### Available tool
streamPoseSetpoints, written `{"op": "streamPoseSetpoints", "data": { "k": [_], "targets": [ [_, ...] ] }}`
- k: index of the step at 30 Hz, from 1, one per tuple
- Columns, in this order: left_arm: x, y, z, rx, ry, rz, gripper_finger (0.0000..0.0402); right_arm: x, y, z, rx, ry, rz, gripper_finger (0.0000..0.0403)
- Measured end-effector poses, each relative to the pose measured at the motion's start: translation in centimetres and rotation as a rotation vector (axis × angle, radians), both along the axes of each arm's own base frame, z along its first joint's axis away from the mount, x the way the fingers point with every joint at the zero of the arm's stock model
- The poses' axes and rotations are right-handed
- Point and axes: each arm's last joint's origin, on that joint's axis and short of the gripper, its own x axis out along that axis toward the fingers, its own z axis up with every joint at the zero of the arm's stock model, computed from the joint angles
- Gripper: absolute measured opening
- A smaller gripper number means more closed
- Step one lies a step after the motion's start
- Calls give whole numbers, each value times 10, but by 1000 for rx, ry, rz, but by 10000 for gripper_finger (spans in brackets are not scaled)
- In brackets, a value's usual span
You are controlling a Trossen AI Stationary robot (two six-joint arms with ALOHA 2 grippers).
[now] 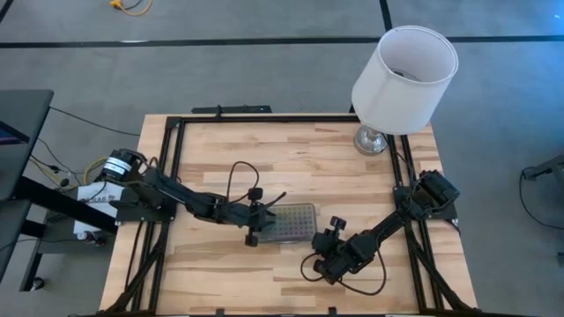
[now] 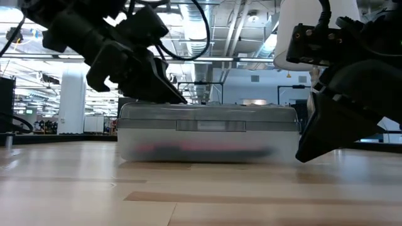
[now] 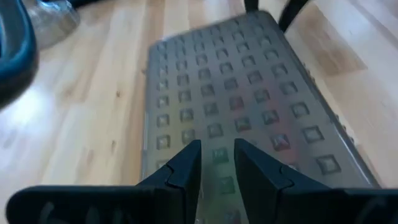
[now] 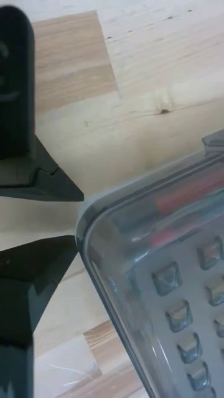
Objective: Pick & place school supplies into a supply box
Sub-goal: Close the gray supply box
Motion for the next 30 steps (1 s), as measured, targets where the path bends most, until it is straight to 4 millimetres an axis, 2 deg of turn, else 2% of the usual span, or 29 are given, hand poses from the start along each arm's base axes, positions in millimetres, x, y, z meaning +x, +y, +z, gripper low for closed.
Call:
{"op": "streamPoseSetpoints", "data": {
  "k": [13,21,24,30],
  "targets": [
    [2,0,-2,-26,1,-41,91,0,0,0,6,-3,1,92],
    [16,-1,10,-50,-81,-99,91,1,1,0,9,-7,0,92],
    [25,0,5,-75,-88,-130,91,1,1,0,11,-8,1,92],
    [48,2,-18,-109,-35,-165,91,1,1,0,13,-5,1,92]
  ]
}}
